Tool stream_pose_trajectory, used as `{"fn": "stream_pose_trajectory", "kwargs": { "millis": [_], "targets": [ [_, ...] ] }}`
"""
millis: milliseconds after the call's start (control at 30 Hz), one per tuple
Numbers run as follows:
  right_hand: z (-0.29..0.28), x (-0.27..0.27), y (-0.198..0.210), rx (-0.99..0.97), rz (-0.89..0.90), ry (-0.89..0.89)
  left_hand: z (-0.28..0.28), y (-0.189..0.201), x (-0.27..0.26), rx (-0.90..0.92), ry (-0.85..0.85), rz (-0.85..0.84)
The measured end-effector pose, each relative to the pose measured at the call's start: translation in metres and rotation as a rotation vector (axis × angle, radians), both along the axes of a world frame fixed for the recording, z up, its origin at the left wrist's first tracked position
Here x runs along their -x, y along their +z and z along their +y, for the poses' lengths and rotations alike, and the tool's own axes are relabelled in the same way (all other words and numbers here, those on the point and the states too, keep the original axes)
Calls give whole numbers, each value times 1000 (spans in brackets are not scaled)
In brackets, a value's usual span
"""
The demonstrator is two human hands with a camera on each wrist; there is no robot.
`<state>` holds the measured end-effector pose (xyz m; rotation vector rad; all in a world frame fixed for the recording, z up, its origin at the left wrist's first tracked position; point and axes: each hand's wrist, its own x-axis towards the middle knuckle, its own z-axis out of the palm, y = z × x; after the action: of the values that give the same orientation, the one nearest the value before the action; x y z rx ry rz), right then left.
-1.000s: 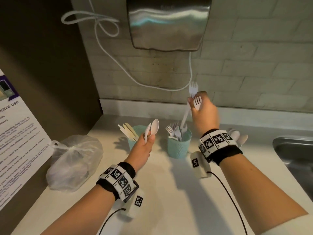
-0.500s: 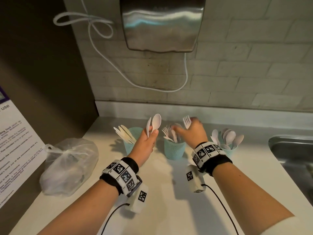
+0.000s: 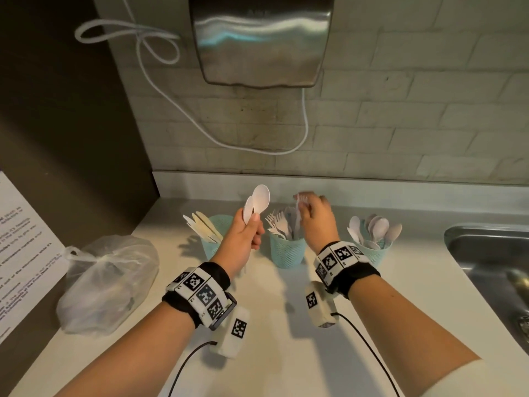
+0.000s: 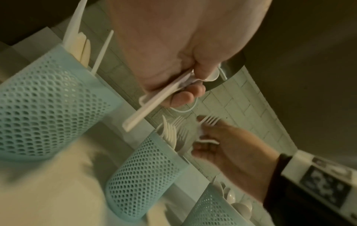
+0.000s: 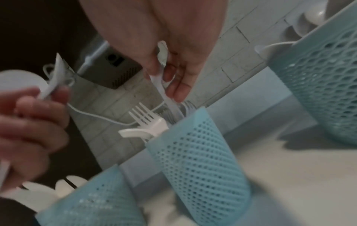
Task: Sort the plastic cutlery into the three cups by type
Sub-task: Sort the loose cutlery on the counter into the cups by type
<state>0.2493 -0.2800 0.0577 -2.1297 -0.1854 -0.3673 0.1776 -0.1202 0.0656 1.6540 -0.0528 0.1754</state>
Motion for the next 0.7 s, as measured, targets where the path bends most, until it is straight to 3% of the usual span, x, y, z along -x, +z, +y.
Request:
{"fn": "stream_pose_trajectory", "kwargs": {
  "millis": [100, 167, 233, 367, 467, 600, 700],
  "targets": [
    [-6, 11, -8, 175, 124, 63, -5, 6, -2, 98, 0, 17],
    [-9, 18, -3, 249, 76, 14, -13, 11, -2, 172, -28, 23],
    [-12, 26, 11, 128, 46, 41, -24, 15, -3, 247, -58, 21],
    [-21, 47, 28, -164, 214, 374, -57, 21, -13, 307, -157, 36],
    [-40, 53, 29, -195, 176, 314, -83, 20, -22, 301, -174, 52],
    [-75, 51, 30, -17, 147, 329, -112, 22, -30, 233, -297, 111],
    [-104, 35, 30, -74, 69, 94, -133, 18, -33, 118, -281, 76]
  ]
}}
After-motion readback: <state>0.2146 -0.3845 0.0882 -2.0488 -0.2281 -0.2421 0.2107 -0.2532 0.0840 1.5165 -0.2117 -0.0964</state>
